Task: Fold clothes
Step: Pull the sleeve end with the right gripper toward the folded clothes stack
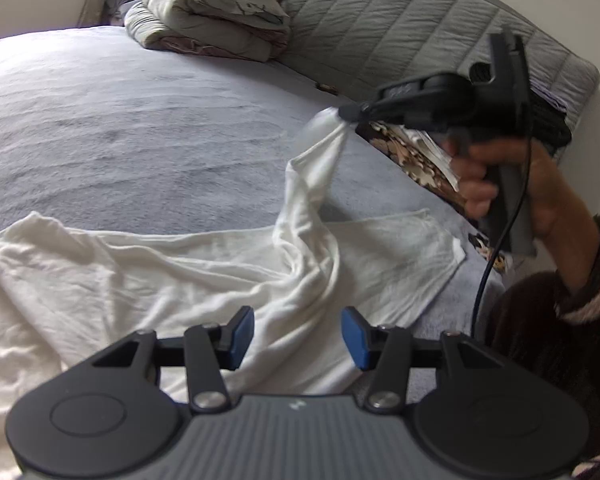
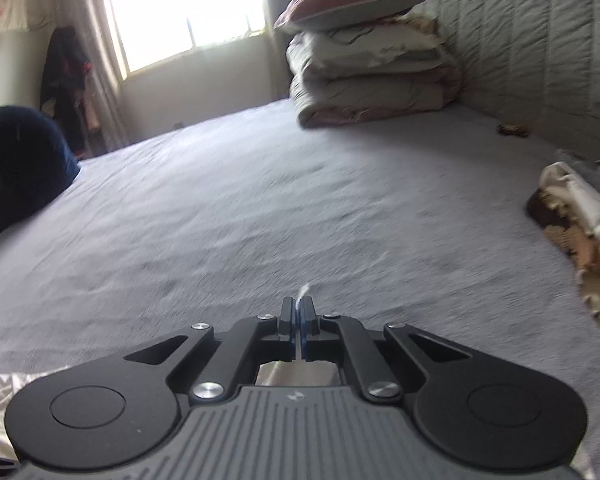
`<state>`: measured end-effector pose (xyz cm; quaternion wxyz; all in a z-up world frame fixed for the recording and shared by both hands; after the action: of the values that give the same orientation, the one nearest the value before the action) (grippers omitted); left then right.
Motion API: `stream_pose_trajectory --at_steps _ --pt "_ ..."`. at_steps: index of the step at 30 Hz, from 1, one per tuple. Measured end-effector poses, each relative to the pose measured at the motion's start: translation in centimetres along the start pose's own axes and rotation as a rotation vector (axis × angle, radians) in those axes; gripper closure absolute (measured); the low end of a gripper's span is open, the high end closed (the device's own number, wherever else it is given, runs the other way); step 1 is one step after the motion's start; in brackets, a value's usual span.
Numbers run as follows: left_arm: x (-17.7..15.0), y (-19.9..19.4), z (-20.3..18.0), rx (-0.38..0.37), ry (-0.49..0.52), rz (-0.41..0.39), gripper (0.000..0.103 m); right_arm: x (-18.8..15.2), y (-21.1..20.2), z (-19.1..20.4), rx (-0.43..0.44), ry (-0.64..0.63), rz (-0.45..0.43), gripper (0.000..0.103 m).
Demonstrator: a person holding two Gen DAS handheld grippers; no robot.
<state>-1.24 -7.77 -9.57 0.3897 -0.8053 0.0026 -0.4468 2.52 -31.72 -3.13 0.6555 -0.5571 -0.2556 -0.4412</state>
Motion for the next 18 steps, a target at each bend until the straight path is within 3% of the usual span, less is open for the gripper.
stream_pose_trajectory --at_steps 11,18 --pt "-0.2 0.8 -1.1 0.001 0.033 0.012 0.053 0.7 -3.3 -4.7 -0.145 -0.017 -0.058 0.101" --pt "-0.6 1.5 -1.6 -0.005 0.056 0.031 0.053 -0.8 -3.0 -7.6 -0.268 -0.055 0.011 0.101"
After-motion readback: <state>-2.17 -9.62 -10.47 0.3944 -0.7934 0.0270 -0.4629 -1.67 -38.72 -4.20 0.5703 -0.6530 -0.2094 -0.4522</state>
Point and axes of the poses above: each gripper's, at about its wrist camera, not at the fingertips, and y roughly the way its jaws point, z to its left, x to its top, the point moved 8 cm from there along y, roughly the way its jaws point, and after that the axes turned 5 degrees about x, right-handed, at the moved point
